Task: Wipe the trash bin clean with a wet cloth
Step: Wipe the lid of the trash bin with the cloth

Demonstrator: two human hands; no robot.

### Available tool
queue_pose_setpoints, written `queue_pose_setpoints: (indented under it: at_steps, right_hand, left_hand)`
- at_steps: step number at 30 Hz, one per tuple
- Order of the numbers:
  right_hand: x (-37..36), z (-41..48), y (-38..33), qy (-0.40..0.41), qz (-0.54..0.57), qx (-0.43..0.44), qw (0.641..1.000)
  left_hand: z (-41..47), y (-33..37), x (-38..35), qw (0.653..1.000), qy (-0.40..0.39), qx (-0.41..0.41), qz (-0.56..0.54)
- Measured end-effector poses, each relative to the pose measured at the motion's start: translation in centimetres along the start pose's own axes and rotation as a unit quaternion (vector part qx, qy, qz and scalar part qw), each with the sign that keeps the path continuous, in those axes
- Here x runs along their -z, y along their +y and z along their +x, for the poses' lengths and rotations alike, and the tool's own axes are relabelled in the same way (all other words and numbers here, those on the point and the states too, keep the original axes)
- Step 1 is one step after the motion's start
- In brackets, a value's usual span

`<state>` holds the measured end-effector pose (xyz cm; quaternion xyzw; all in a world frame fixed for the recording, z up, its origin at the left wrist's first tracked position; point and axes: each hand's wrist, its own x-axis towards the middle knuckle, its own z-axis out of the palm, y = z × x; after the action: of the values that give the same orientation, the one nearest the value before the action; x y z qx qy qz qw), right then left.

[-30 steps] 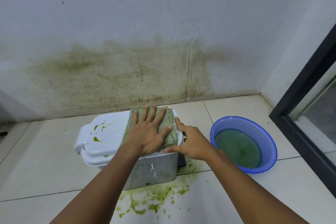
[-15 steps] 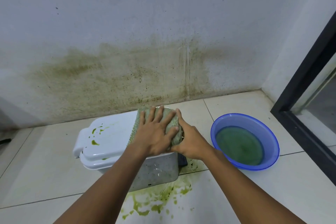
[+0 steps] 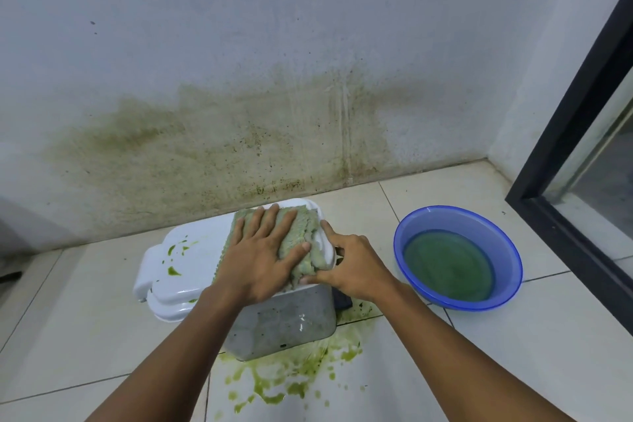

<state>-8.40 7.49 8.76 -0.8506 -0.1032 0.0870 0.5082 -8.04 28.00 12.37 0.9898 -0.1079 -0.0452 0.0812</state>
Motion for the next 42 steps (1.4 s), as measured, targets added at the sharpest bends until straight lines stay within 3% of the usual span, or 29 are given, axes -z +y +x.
queue_pose_setpoints:
  at_steps: [6, 13, 20, 29, 33, 38, 42]
  right_hand:
    - [-0.2, 0.1, -0.2, -0.004, 0.058, -0.019, 0.998]
    - [0.0, 0.8, 0.5, -0.018, 0.055, -0.004, 0.998]
    - [0.0, 0.5, -0.9, -0.053, 0.045, 0.001, 0.998]
    - [0.8, 1.1, -1.7, -0.087, -0.11, -0.012, 0.99]
    - [0.8, 1.4, -2.5, -0.075, -0.151, -0.011, 0.986]
    - [0.0, 2.1, -3.4, -0.101, -0.254, -0.007, 0.962]
    - [-0.2, 2.3, -3.1, -0.095, -0.234, -0.002, 0.968]
  left_hand:
    - [3.9, 2.9, 0.6, 0.999, -0.037, 0.029, 0.018]
    - [1.4, 2.0, -0.4, 0.999, -0.019, -0.031, 0.005]
    - [3.2, 0.7, 0.5, 0.999, -0.022, 0.023, -0.003]
    - [-3.2, -10.3, 1.1, 0.992, 0.025, 0.121, -0.003]
    - [-1.6, -8.5, 1.0, 0.988, 0.017, 0.154, -0.009]
    - [-0.7, -4.3, 0.3, 0.995, 0.014, 0.099, -0.016]
    - [-4.4, -6.8, -0.8, 0.996, 0.053, 0.065, -0.01]
